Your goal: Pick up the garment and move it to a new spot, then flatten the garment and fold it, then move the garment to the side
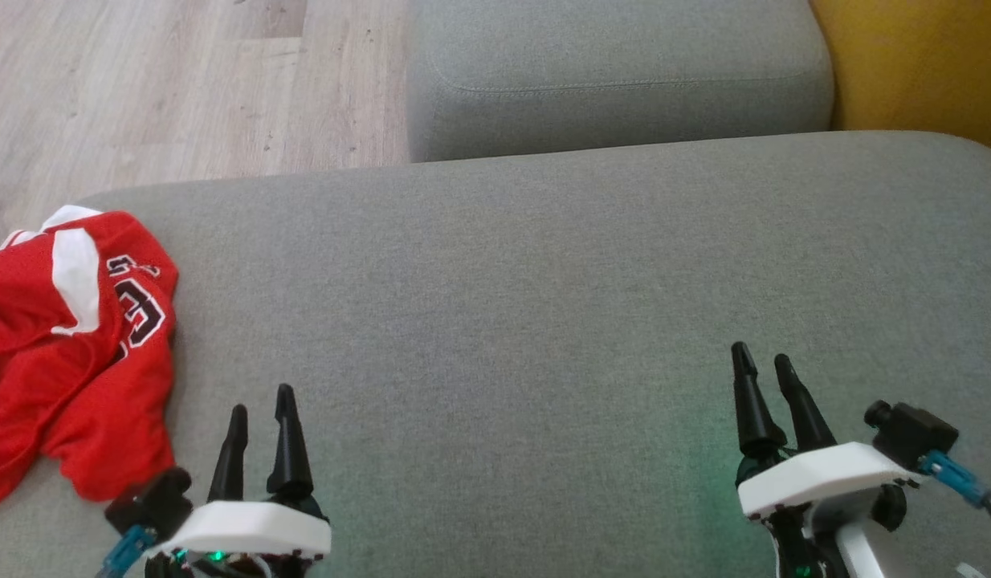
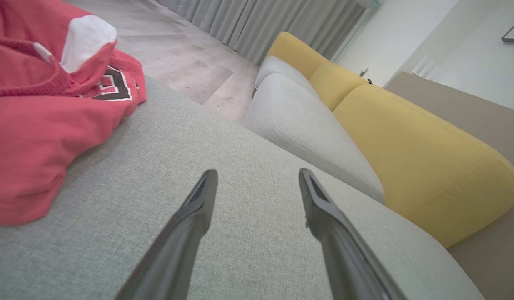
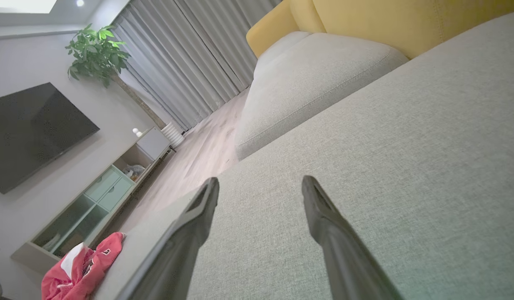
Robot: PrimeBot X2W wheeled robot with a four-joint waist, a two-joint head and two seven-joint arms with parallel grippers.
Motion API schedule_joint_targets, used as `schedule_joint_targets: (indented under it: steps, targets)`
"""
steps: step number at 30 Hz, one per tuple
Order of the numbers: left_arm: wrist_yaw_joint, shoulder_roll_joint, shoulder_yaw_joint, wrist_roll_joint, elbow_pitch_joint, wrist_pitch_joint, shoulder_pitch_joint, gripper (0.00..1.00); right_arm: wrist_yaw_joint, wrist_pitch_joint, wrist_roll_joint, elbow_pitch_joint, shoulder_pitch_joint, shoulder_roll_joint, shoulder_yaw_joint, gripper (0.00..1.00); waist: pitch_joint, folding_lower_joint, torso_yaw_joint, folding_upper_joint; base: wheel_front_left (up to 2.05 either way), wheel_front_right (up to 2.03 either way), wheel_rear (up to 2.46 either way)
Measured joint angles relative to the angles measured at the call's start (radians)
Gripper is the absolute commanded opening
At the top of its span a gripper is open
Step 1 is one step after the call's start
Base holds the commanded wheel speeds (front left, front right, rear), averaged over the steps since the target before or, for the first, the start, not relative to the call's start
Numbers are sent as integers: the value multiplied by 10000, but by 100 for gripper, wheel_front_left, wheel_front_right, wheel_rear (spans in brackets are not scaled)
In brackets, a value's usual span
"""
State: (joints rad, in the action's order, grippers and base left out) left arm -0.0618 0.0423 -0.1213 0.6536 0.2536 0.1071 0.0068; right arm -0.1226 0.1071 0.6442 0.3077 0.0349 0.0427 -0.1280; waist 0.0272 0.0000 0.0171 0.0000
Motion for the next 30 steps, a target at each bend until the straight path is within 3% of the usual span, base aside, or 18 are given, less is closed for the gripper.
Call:
schedule_joint_targets:
  steps: [24,30]
  targets:
    - [77,6,-374,-2876,38,715,-6,100,-2,702,-3114,405,1,0,-79,100,127,0,-2,0,0,0,0]
    - [280,6,-468,-3618,301,892,-20,100,-2,882,-3781,470,3,0,-73,100,136,0,-21,0,0,0,0]
